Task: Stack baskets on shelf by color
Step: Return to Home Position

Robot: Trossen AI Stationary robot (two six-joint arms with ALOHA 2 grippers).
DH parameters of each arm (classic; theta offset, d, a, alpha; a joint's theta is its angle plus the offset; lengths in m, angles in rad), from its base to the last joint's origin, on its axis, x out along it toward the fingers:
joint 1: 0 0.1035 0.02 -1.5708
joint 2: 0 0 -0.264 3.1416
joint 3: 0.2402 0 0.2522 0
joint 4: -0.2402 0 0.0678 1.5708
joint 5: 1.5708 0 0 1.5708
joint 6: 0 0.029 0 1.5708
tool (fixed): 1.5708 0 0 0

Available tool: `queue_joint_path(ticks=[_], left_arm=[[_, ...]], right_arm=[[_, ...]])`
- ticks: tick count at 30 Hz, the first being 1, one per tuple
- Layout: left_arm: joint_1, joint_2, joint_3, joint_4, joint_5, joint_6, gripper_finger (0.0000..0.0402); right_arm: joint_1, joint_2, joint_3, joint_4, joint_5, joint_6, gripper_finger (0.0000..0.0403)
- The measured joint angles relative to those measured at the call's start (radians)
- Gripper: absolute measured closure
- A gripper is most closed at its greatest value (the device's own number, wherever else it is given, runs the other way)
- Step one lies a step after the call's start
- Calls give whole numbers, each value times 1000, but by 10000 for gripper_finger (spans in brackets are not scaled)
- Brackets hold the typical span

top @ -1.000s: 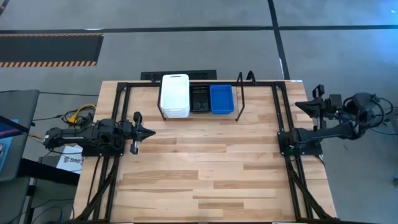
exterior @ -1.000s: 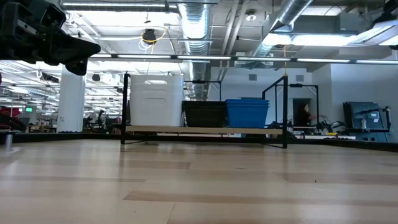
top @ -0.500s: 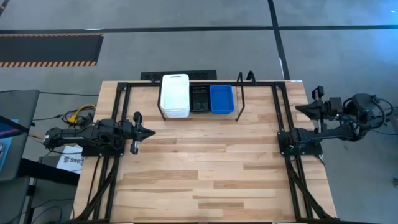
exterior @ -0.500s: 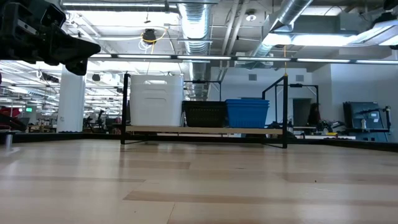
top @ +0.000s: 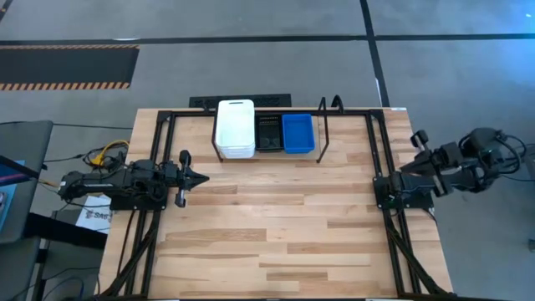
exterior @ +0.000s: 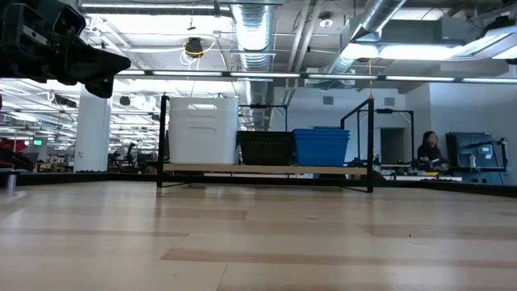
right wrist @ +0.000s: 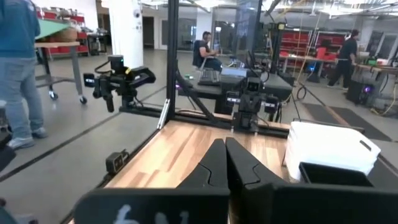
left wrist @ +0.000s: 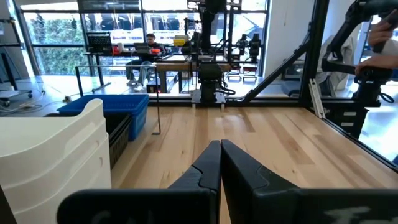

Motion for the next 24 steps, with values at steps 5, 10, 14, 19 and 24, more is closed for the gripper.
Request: queue_joint_path(ticks=[5,10,14,19,24], left_arm=[[0,0,0,0,0,0,401],[0,0,0,0,0,0,401],[0,0,0,0,0,0,402],[0,0,0,0,0,0,401],[0,0,0,0,0,0,401]], right_arm=[[-23,0,-43,52,-34,-12,402],[-23,0,-91,129,-35,-7,402],[-23,0,-106,188,-33,-6,402],[-23,0,-109,191,-33,-3,402],[-22,0,-161,284,-33,-20,402]])
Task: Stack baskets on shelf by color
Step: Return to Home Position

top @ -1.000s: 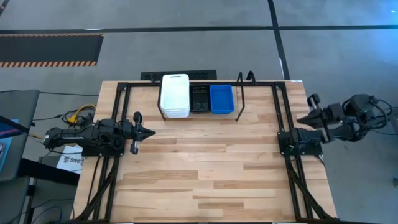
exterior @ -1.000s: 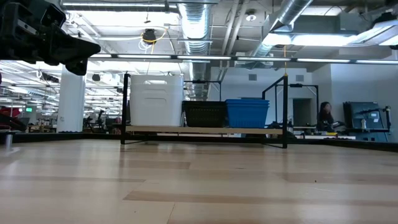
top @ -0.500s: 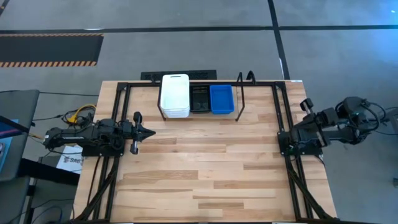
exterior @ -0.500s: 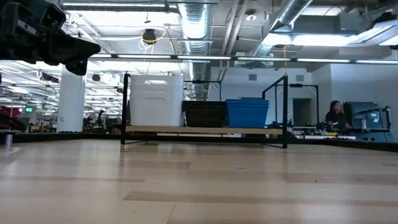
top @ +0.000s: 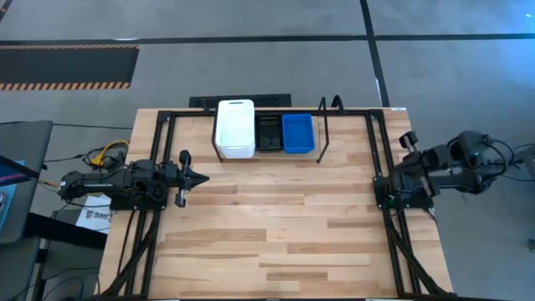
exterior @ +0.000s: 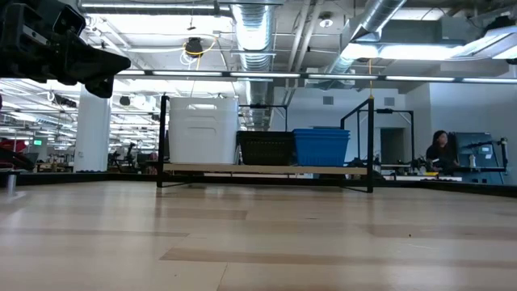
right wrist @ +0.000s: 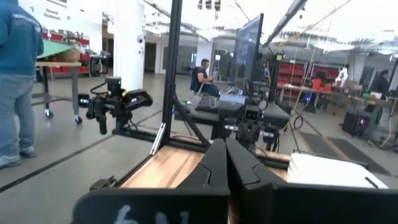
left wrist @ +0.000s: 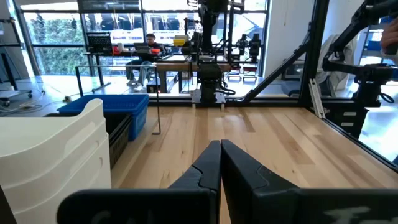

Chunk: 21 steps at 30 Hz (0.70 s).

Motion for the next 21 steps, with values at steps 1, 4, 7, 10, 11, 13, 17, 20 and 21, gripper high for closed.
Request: queue_joint_path(ticks=[1,4,7,10,11,13,17,20,21], left_arm=[[0,0,0,0,0,0,401],[0,0,0,0,0,0,401],[0,0,0,0,0,0,402],[0,0,0,0,0,0,402],[0,0,0,0,0,0,402],[0,0,0,0,0,0,401],[0,0,0,0,0,0,401],[0,0,0,0,0,0,401],[0,0,0,0,0,0,401]], right_arm=[[2,0,-22,35,0,-1,402],[4,0,-102,139,0,-3,402],[4,0,-175,219,9,4,402],[4,0,-216,283,29,22,402],[4,0,-227,292,27,29,402],[4,0,-250,333,25,55,402],[4,2,-292,355,25,75,402],[4,-1,-362,442,25,102,402],[4,0,-381,486,25,103,402]])
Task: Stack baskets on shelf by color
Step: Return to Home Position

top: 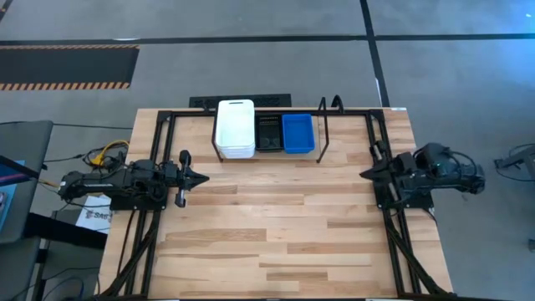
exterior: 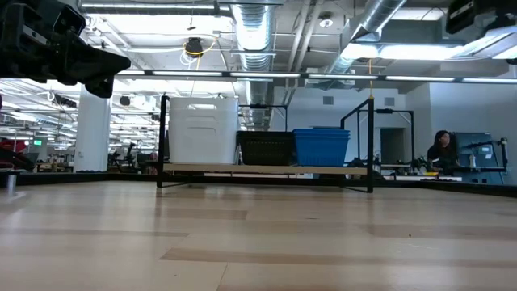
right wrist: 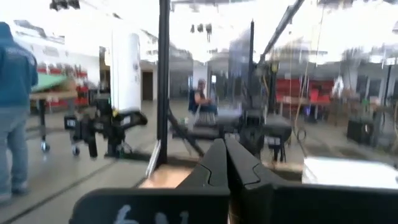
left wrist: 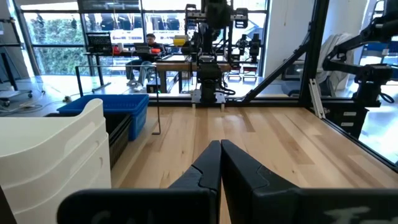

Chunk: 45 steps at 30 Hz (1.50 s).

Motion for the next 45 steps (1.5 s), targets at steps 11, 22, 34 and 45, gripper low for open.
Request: queue_joint_path(ticks=[11,22,34,45], left_arm=[[0,0,0,0,0,0,402],[0,0,0,0,0,0,401],[0,0,0,0,0,0,401],[0,0,0,0,0,0,402]], right_arm=[[-29,-1,-177,203,1,27,402],[-105,0,-338,352,2,96,402],[-229,7,-339,153,18,144,391],[-266,56,-339,122,114,209,389]])
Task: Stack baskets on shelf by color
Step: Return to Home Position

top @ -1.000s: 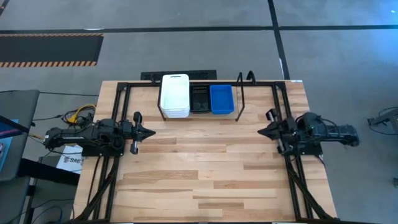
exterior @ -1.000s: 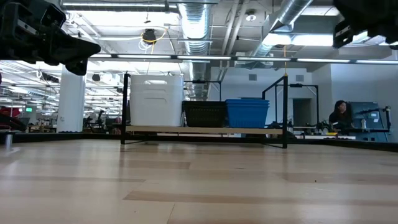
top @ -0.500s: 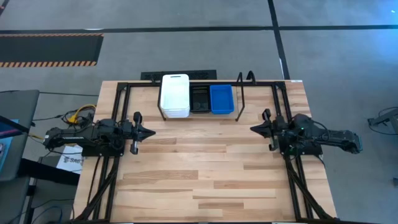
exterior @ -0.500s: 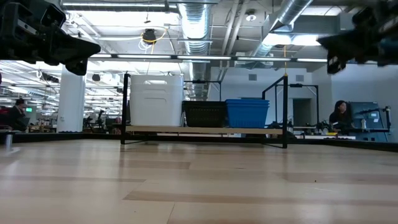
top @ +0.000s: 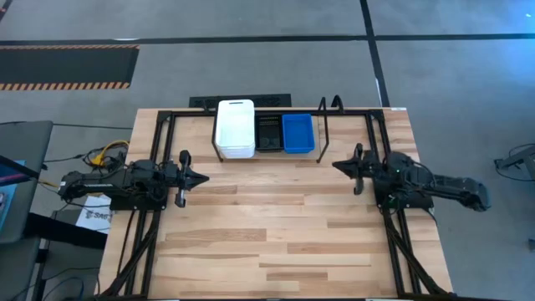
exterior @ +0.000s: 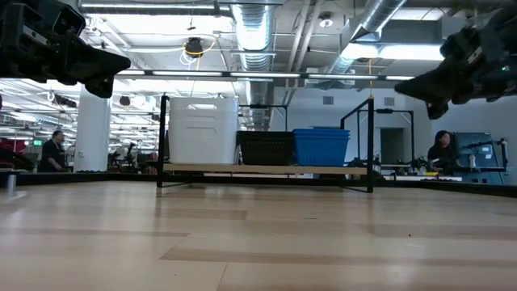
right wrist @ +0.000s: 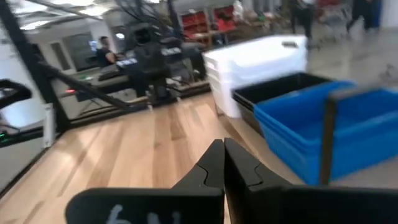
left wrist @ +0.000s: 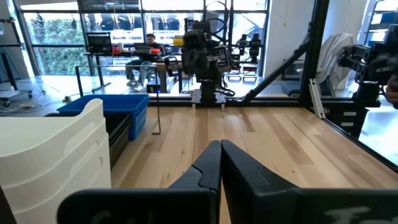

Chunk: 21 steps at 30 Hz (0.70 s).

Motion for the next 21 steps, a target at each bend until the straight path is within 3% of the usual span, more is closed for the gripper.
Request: queue_joint_path(ticks=[10,21], left_arm=[[0,0,0,0,0,0,402],[0,0,0,0,0,0,401]], right_arm=[[1,103,-1,-11,45,139,374],[47,70,-2,139,7,48,394]])
